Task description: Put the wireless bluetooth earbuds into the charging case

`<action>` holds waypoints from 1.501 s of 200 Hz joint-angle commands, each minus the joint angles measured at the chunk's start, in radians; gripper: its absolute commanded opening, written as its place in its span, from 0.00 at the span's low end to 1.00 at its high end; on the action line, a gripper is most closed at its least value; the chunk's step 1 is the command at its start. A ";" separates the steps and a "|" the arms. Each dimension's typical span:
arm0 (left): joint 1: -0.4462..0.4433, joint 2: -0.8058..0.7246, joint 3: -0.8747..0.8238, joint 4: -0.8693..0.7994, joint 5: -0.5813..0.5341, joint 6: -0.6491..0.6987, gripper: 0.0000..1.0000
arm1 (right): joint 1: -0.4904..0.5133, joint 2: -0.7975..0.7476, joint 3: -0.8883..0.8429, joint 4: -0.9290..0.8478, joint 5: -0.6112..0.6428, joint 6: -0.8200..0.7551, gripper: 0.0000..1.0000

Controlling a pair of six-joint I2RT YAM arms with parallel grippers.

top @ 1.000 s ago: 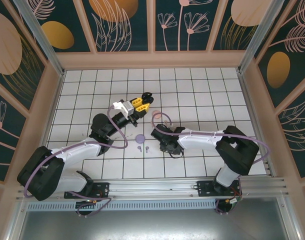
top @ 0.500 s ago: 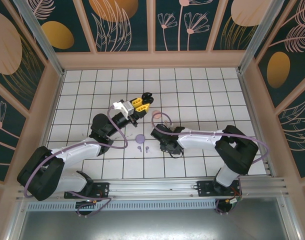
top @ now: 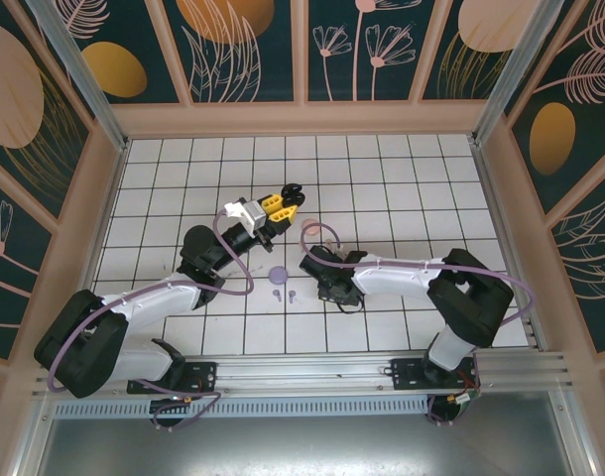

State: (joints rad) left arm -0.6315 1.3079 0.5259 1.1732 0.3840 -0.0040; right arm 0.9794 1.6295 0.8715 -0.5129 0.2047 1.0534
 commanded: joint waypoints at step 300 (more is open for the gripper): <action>-0.007 0.029 0.135 -0.032 0.154 -0.053 0.00 | -0.072 -0.473 0.383 0.335 0.004 -0.785 0.19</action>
State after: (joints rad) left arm -0.6342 1.3296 0.6323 1.0740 0.5167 -0.0311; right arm 0.9112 1.1519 1.2766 -0.2424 0.2386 0.2863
